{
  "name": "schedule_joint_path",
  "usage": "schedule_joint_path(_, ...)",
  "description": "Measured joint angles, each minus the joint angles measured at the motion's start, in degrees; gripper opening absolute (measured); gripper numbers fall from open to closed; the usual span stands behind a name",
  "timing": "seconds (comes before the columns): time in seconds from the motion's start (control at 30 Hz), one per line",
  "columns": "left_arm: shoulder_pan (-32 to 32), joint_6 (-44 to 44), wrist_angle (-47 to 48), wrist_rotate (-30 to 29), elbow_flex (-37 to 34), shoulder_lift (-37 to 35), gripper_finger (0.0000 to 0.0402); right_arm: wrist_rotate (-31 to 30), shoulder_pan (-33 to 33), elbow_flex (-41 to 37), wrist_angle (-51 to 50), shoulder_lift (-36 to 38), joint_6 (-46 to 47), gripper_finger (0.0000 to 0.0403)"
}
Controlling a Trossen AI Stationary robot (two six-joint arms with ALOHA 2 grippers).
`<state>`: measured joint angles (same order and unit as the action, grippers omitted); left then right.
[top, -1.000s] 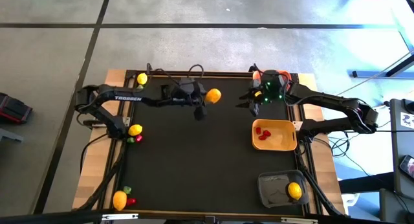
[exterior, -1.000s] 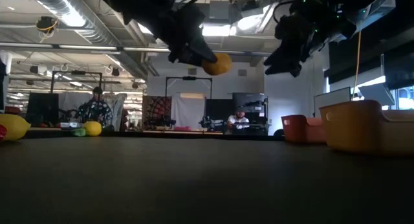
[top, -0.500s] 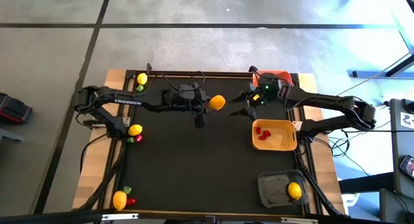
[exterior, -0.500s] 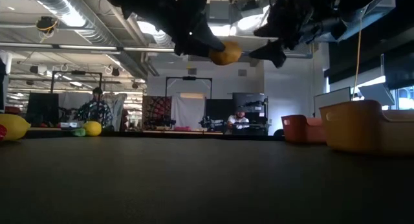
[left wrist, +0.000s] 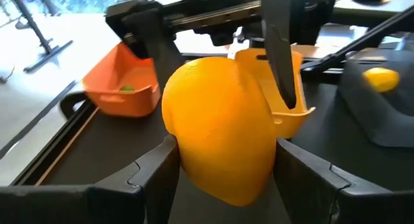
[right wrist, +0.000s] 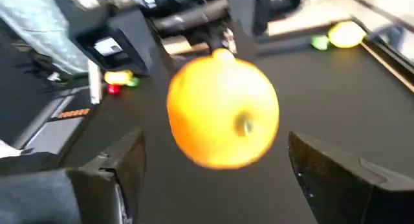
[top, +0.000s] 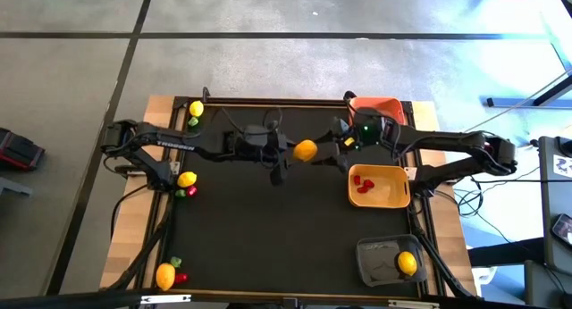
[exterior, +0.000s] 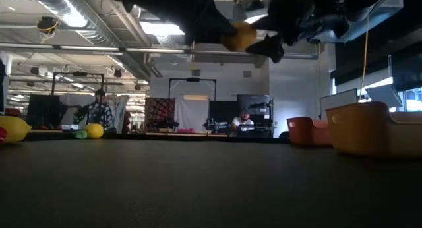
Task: Sort produce into baskets
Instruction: Put the top right yellow lemon into the black bin
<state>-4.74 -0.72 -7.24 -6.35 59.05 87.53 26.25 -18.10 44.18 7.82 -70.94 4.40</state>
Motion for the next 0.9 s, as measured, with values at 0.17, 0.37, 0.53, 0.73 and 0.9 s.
schedule_joint_path(0.17,1.21,-0.27,-1.99,0.26,0.0,0.02,0.0224,-0.92,3.29,-0.02,4.81,-0.02,0.06,0.0293)
schedule_joint_path(0.37,2.55,-1.19,-2.84,0.21,0.0,0.02,0.0224,-4.78,6.18,-0.02,5.94,0.0,0.11,0.0265)
schedule_joint_path(0.53,3.11,-2.05,-2.82,0.35,0.0,0.02,0.0224,-5.15,6.97,-0.02,6.07,-0.09,0.11,0.021)
schedule_joint_path(0.73,3.09,-1.98,-2.65,0.46,-0.02,0.02,0.0224,-5.12,6.92,-0.02,5.93,-0.11,0.11,0.0139)
schedule_joint_path(0.9,3.36,-2.28,-2.65,0.27,-0.04,0.02,0.0231,-5.38,6.92,-0.02,5.92,-0.11,-0.03,0.013)
